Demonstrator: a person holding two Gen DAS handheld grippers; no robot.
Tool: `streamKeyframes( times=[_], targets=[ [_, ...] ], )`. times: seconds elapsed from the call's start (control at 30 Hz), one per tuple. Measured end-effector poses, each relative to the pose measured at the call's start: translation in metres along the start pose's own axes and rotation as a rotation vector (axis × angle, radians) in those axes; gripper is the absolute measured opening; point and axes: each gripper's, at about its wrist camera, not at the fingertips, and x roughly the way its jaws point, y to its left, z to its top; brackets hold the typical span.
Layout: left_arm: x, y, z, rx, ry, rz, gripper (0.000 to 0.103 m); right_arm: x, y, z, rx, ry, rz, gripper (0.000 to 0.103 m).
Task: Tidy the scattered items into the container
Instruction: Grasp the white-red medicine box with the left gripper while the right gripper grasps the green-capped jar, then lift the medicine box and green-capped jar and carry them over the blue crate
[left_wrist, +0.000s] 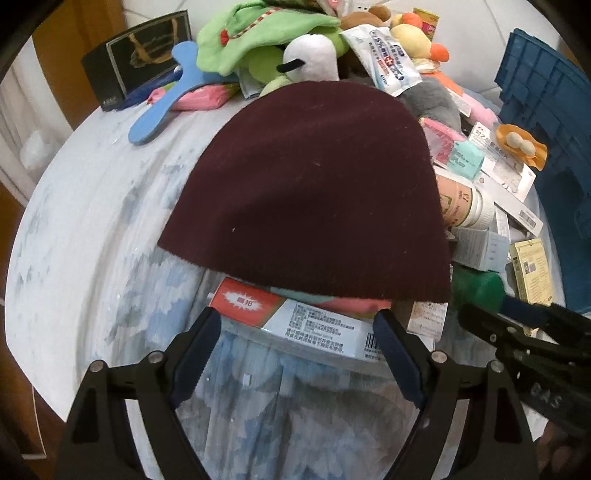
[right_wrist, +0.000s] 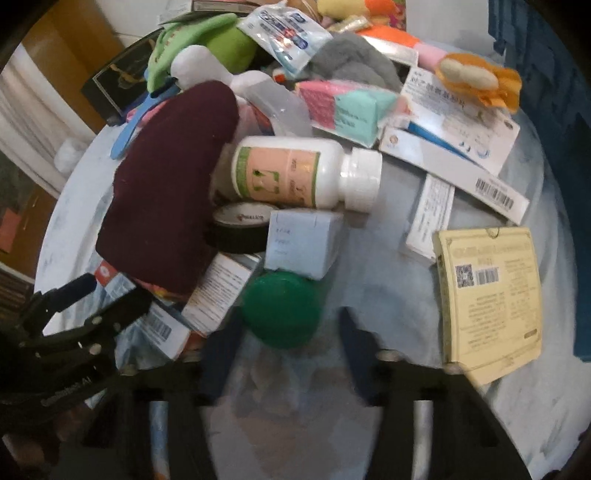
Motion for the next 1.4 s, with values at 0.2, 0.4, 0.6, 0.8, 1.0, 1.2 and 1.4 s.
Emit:
streamKeyframes(
  times=[0.2, 0.4, 0.6, 0.8, 1.0, 1.2, 1.4],
  targets=[
    [0.008, 0.011, -0.008, -0.02, 0.047, -0.017, 0.044, -0.002, -0.005, -0.005, -0.002, 0.009, -0.021, 0.041],
    [0.008, 0.019, -0.013, -0.032, 0.065, -0.023, 0.041, 0.0, -0.008, -0.01, -0.016, 0.021, -0.021, 0.041],
    [0.005, 0.009, -0.018, -0.009, 0.068, -0.019, 0.038, -0.003, -0.004, -0.008, -0.038, 0.01, -0.021, 0.043],
    [-0.003, 0.002, -0.021, 0.036, 0.055, -0.004, 0.028, -0.006, 0.0, -0.007, -0.06, -0.002, -0.021, 0.04],
    [-0.032, 0.004, -0.014, 0.047, -0.016, -0.003, 0.024, -0.017, 0.007, -0.004, -0.085, -0.025, -0.014, 0.04],
    [-0.061, 0.003, 0.0, 0.059, -0.094, -0.013, 0.024, -0.051, 0.018, 0.005, -0.119, -0.09, 0.0, 0.04],
    [-0.093, -0.004, 0.021, 0.089, -0.182, -0.018, 0.024, -0.089, 0.028, 0.016, -0.14, -0.171, -0.006, 0.04]
  ],
)
